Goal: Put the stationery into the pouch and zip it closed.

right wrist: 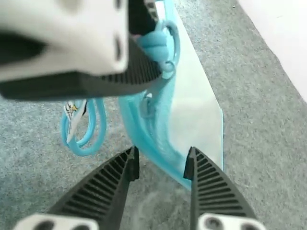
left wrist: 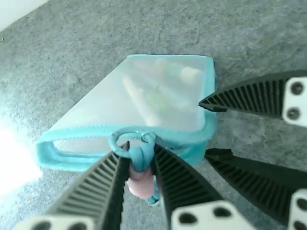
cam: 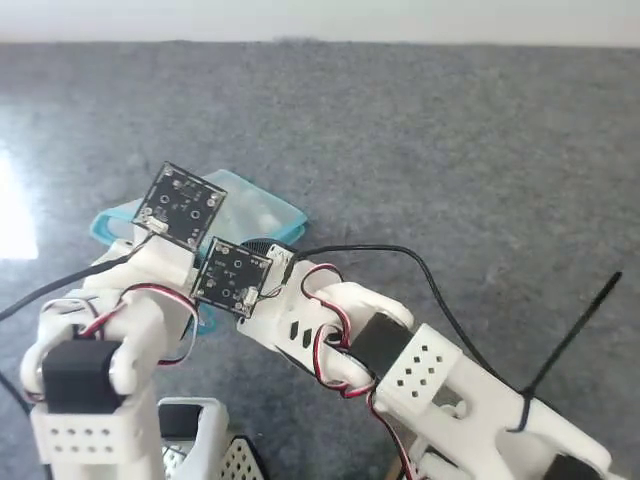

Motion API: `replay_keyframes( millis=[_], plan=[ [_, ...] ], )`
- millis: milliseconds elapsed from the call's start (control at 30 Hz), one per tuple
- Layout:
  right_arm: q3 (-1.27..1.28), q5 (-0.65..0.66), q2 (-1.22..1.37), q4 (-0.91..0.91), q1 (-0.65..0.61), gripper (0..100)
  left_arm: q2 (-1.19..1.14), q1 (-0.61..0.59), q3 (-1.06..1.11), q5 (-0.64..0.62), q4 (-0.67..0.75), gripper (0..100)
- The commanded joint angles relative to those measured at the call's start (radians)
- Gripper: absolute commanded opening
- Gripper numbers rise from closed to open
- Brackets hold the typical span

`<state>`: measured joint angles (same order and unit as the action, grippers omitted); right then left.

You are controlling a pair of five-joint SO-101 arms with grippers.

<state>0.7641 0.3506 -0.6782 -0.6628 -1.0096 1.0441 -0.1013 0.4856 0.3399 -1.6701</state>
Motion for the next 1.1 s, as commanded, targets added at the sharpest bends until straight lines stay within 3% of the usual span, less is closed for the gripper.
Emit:
replay_keyframes(
  millis=[0,200,300,567,733,1067],
  plan=[
    [-0.055,-0.003,-0.004,0.025,0.002,16.1,-0.003,-0.012,-0.002,0.018,0.028,1],
    [-0.052,-0.011,-0.002,-0.019,0.079,16.1,0.006,-0.011,-0.01,0.012,0.025,1],
    [-0.052,-0.091,-0.025,-0.082,0.148,16.1,0.002,-0.003,-0.027,-0.014,0.025,1],
    [0.104,-0.117,-0.265,-0.11,0.176,16.1,-0.069,0.27,-0.13,-0.267,0.018,1],
    [0.224,-0.115,-0.412,-0.105,0.185,16.2,-0.265,0.393,-0.223,-0.322,0.025,1],
    [0.227,-0.115,-0.469,-0.07,0.274,16.2,-0.334,0.463,-0.483,-0.255,-0.052,1]
  ],
)
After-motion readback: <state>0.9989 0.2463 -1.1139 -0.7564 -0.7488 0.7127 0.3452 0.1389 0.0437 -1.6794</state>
